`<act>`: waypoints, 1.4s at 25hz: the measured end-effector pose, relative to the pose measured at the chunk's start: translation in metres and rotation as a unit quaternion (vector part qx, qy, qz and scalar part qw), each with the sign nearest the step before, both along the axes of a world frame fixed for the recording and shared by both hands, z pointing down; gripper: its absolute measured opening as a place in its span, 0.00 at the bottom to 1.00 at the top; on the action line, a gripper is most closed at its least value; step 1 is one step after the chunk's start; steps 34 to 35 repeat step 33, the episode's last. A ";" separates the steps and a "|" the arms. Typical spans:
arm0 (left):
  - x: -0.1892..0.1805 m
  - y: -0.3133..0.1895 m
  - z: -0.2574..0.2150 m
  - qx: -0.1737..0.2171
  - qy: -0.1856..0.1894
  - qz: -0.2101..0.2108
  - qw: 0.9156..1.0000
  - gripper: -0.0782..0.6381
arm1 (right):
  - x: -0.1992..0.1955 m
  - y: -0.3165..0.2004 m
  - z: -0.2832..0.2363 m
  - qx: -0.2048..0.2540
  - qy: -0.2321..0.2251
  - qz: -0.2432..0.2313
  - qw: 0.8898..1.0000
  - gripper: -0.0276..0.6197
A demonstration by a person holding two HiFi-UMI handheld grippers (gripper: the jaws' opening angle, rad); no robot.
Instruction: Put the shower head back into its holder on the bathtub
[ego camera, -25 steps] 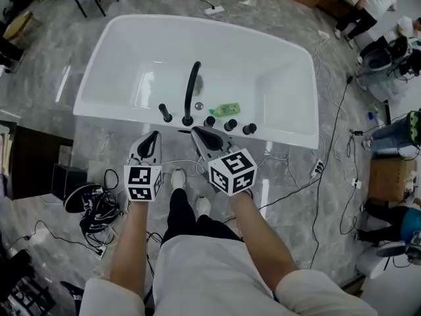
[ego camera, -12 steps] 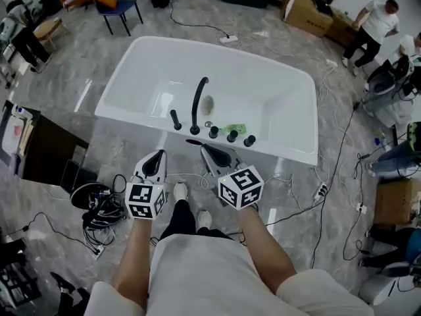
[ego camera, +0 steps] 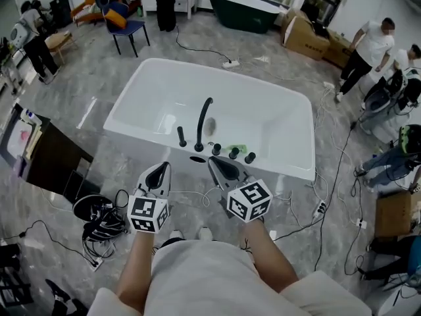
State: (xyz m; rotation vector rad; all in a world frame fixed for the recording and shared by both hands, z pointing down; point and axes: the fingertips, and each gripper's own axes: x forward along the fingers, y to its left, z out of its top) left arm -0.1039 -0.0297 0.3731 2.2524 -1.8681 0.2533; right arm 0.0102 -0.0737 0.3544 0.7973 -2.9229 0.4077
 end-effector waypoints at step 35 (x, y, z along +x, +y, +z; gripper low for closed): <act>-0.058 0.001 -0.012 0.014 0.006 0.062 0.998 0.12 | -0.022 0.013 -0.016 0.004 0.012 0.072 0.997 0.07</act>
